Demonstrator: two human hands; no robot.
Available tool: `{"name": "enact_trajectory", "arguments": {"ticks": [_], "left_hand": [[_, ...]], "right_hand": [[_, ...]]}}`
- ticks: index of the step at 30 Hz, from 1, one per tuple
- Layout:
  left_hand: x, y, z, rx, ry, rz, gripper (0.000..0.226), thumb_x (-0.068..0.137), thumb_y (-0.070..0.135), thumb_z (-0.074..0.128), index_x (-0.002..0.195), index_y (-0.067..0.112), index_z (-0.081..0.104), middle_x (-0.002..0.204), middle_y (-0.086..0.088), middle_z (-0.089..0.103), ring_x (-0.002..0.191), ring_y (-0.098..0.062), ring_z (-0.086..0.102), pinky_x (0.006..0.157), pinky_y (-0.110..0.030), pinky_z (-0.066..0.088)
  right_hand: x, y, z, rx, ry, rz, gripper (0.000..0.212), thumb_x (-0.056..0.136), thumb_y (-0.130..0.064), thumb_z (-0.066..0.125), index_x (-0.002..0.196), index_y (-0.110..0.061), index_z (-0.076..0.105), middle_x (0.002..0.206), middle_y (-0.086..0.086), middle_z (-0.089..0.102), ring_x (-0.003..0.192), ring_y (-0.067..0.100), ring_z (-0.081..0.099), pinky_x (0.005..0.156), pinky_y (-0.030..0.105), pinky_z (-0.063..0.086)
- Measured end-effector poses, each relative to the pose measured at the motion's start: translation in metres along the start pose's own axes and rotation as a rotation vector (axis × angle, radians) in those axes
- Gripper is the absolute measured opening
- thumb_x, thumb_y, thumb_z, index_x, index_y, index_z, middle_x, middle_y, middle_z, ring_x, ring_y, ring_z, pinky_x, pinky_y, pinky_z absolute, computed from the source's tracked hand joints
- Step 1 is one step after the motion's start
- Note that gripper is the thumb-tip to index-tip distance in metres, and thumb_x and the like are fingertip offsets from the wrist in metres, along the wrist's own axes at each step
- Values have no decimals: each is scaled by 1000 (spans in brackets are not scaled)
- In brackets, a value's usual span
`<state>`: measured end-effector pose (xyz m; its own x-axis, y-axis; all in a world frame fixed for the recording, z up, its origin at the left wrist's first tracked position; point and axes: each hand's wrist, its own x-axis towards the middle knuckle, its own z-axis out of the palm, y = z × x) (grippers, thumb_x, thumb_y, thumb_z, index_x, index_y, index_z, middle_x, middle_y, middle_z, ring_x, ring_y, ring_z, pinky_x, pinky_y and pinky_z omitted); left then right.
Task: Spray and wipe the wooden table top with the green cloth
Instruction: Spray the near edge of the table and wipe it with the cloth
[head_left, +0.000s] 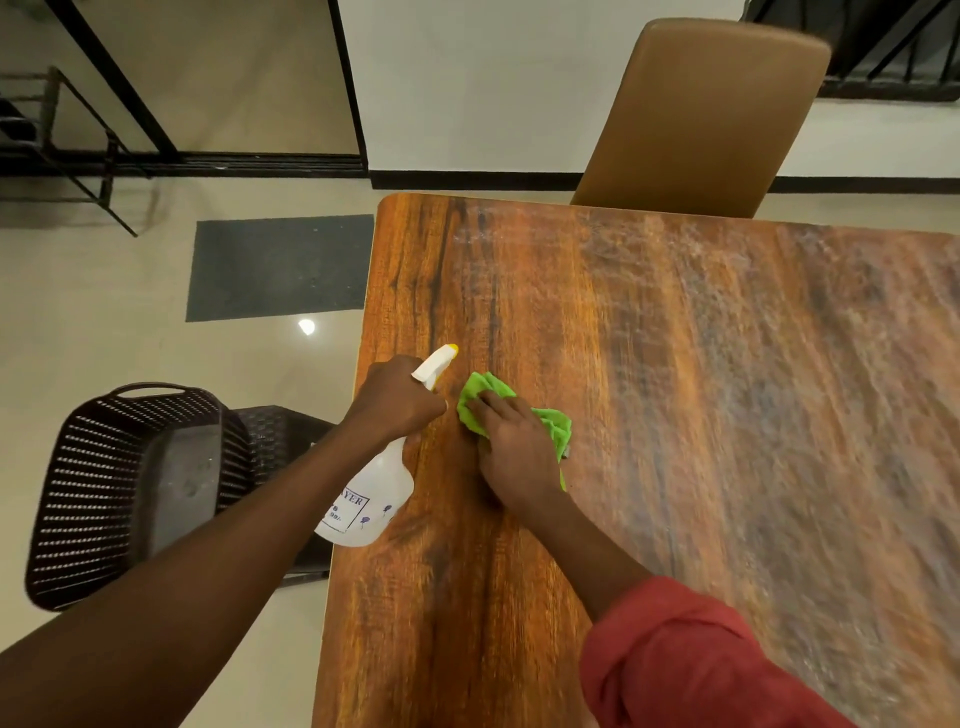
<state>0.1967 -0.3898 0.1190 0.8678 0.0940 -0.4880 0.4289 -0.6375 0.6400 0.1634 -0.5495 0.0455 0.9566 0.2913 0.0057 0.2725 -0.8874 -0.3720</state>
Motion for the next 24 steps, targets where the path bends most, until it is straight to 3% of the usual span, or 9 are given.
{"name": "enact_trajectory", "arguments": {"ticks": [6, 9, 12, 15, 20, 24], "left_hand": [[5, 8, 1, -12, -5, 4, 38, 81, 14, 71, 115, 3, 58, 98, -16, 60, 78, -23, 55, 56, -28, 40], [8, 14, 4, -17, -4, 10, 39, 84, 16, 70, 118, 4, 57, 97, -14, 58, 73, -18, 54, 50, -23, 37], [11, 15, 6, -9, -2, 4, 43, 84, 18, 71, 121, 4, 55, 102, -14, 59, 75, -19, 56, 49, -22, 37], [12, 12, 8, 2, -2, -6, 47, 84, 18, 71, 126, 6, 52, 111, -16, 60, 84, -23, 57, 52, -22, 41], [16, 14, 10, -10, -9, -10, 41, 83, 14, 70, 120, 5, 56, 104, -15, 61, 82, -26, 61, 57, -28, 49], [25, 26, 8, -11, -8, -12, 40, 83, 13, 71, 120, 4, 57, 98, -12, 59, 80, -24, 60, 58, -28, 50]], "right_hand": [[-53, -6, 6, 51, 9, -102, 48, 71, -10, 73, 119, -16, 65, 122, 2, 63, 109, 24, 57, 87, 38, 51], [-35, 2, 1, 14, 28, -85, 48, 69, -8, 74, 116, -15, 67, 120, 3, 65, 106, 26, 59, 85, 39, 52], [-2, 9, -4, 18, 15, 9, 40, 80, -12, 58, 120, -11, 65, 124, 7, 63, 110, 31, 56, 83, 43, 54], [9, 10, -6, 50, -2, 38, 49, 84, -24, 36, 122, -10, 63, 128, 7, 61, 114, 32, 53, 85, 43, 51], [-1, 19, -11, 137, 81, 72, 41, 77, -6, 60, 117, -13, 67, 121, 2, 65, 105, 27, 56, 83, 42, 52], [14, 37, -35, 171, 265, 183, 39, 74, -8, 63, 113, -15, 70, 115, 2, 68, 102, 24, 58, 86, 33, 47]]}}
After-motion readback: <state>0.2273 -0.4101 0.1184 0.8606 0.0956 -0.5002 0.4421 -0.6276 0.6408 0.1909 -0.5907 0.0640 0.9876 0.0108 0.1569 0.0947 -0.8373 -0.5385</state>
